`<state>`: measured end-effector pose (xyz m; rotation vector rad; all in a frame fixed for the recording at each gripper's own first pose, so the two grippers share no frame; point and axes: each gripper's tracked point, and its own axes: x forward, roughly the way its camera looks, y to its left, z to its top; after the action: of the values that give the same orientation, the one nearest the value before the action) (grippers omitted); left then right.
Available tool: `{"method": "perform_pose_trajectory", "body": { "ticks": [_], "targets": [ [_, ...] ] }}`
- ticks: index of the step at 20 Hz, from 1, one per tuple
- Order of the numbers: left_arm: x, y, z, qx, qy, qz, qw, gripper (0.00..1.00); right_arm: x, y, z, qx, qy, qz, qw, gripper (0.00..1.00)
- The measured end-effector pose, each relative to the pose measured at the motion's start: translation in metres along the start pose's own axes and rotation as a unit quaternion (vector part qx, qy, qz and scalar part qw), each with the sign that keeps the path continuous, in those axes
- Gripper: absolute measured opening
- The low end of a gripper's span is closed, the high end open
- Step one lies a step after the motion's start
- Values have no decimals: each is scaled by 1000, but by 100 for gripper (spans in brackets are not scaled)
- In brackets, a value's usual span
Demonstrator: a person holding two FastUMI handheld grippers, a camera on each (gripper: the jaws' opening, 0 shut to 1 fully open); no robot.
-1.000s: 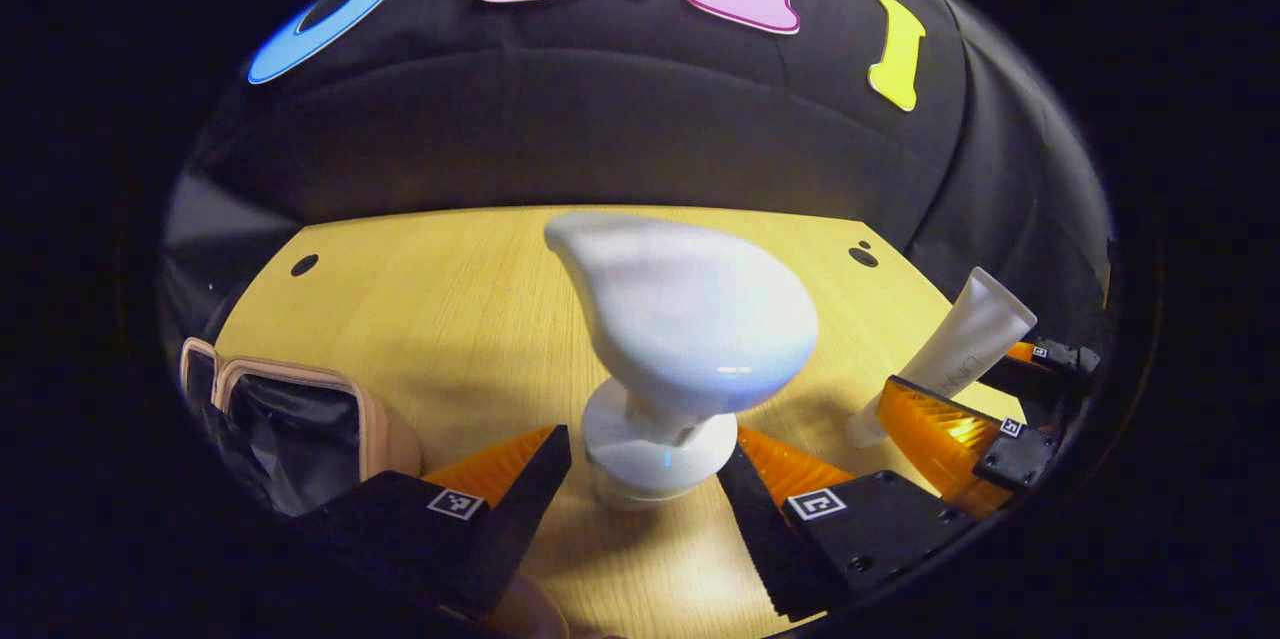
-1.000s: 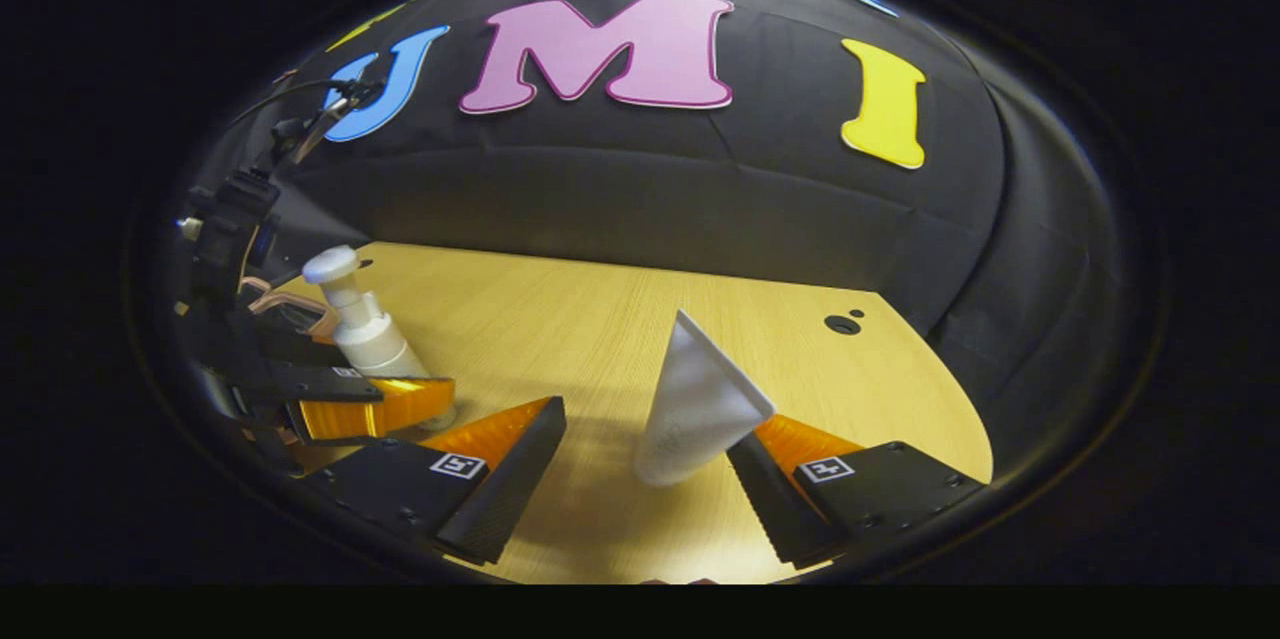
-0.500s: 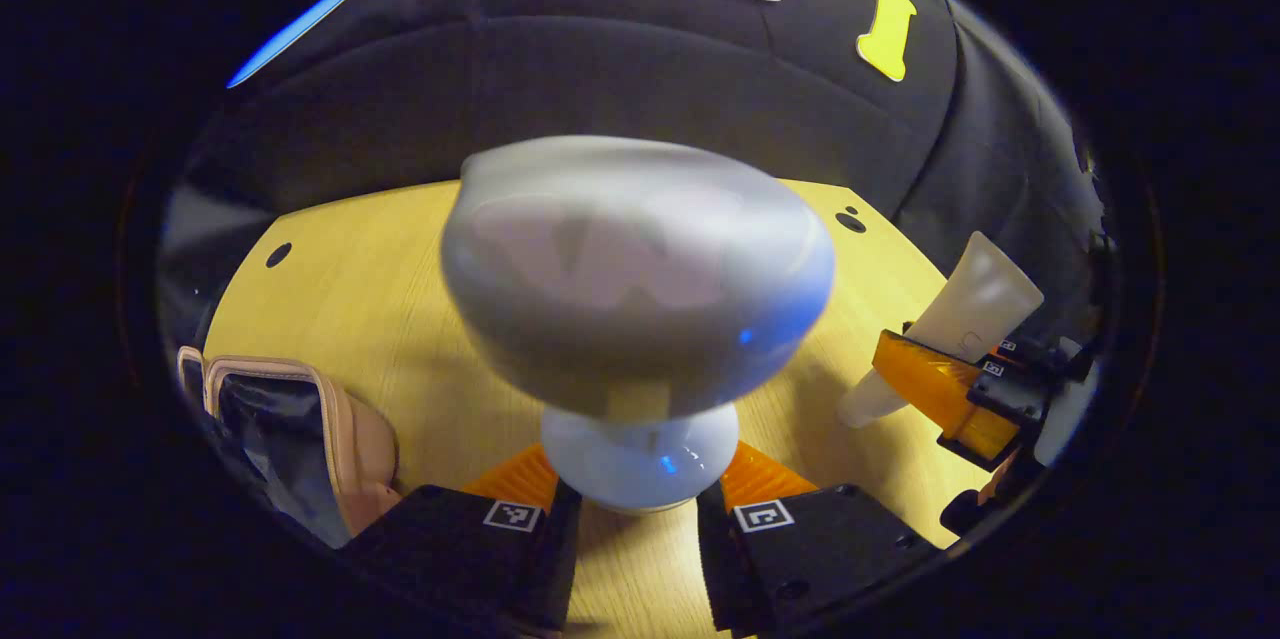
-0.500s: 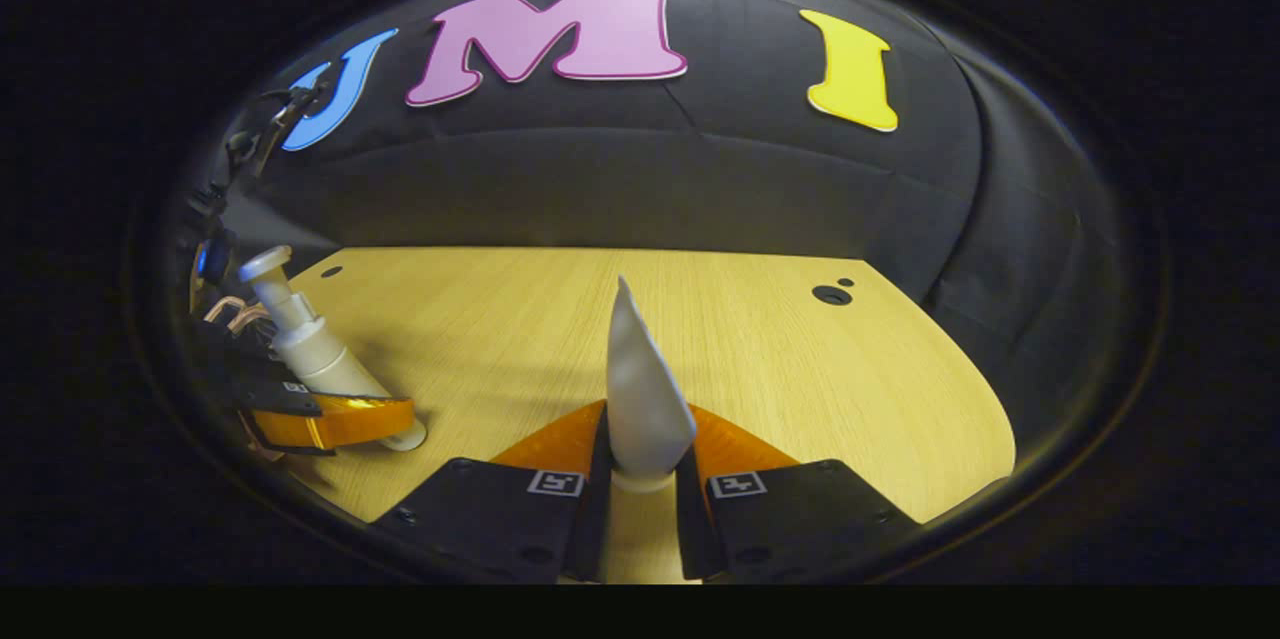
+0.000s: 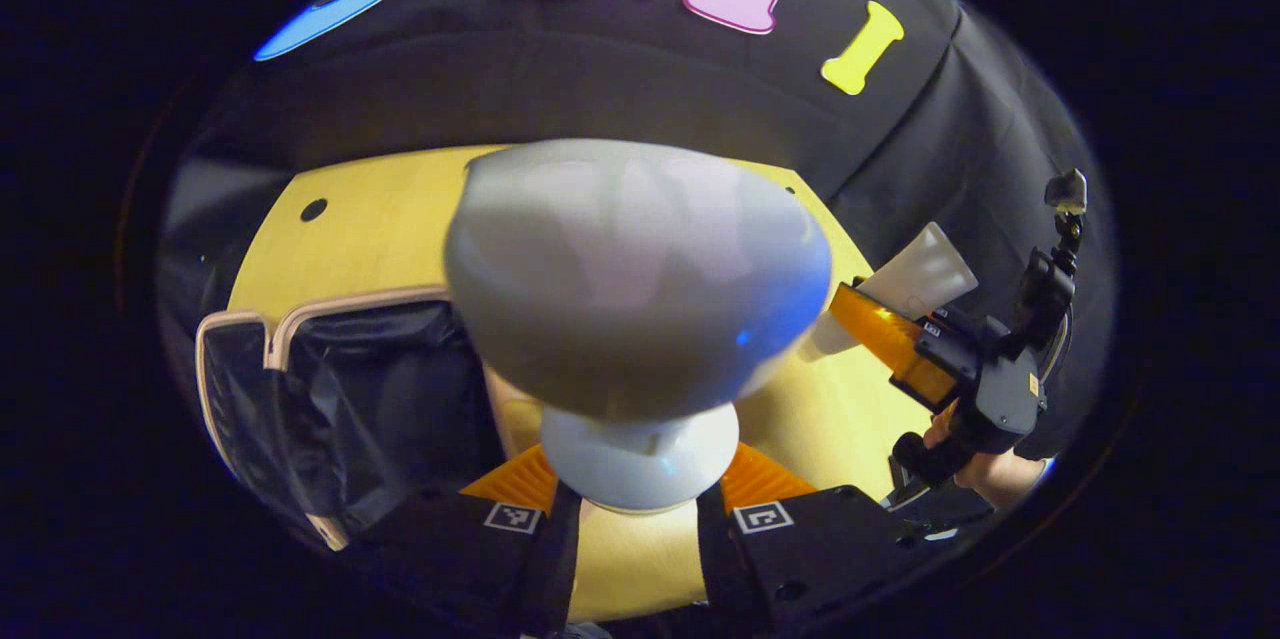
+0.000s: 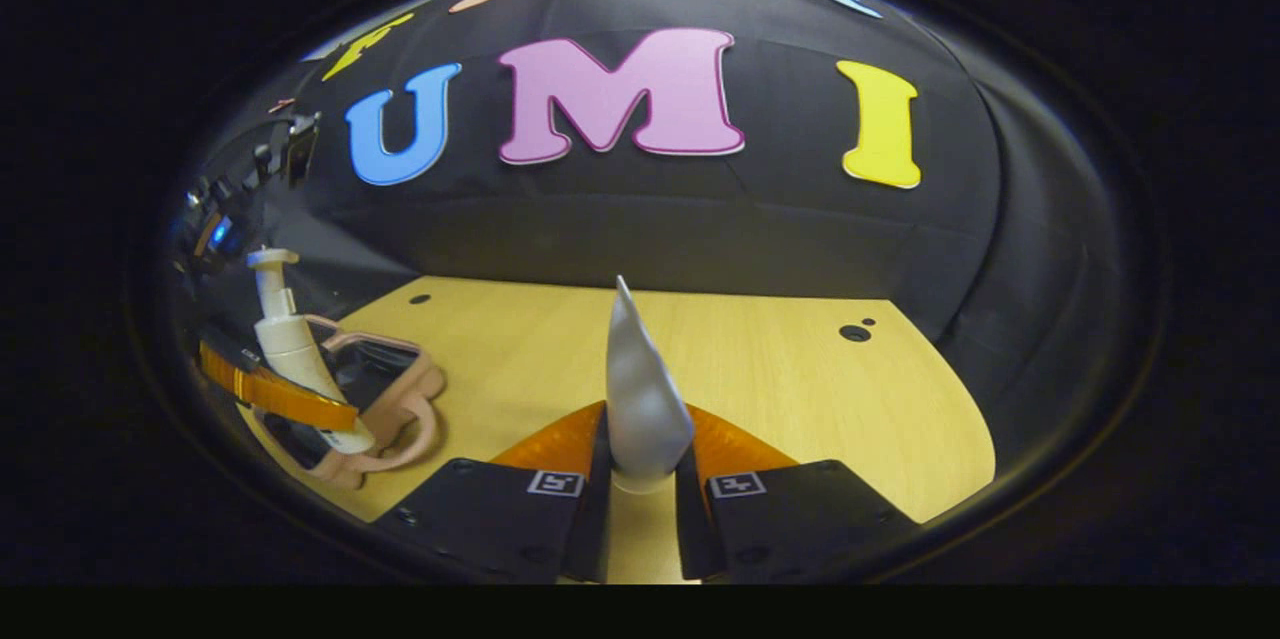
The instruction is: First open the suitcase, pack the skin care products into it, and then close the suitcase.
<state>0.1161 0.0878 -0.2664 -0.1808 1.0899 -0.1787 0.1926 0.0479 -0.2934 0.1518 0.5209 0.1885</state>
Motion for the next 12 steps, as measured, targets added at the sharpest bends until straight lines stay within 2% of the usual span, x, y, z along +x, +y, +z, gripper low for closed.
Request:
{"method": "perform_pose_trajectory", "body": {
  "ticks": [3,4,7,8,9,12],
  "targets": [
    [-22,62,-42,17,57,50,997,55,-20,49,0,34,12,48,998,35],
    [-27,78,-55,6,76,63,995,55,-25,67,-2,41,21,66,997,30],
    [-26,108,-80,-34,141,77,986,55,-33,111,-8,29,34,109,993,30],
    [-24,119,-87,-36,158,83,983,55,-37,126,-12,31,40,124,991,27],
    [-22,130,-93,-37,175,93,979,55,-40,139,-19,37,54,140,988,30],
    [-7,156,-113,-52,222,108,968,55,-53,171,-38,69,98,174,978,30]
  ]
}}
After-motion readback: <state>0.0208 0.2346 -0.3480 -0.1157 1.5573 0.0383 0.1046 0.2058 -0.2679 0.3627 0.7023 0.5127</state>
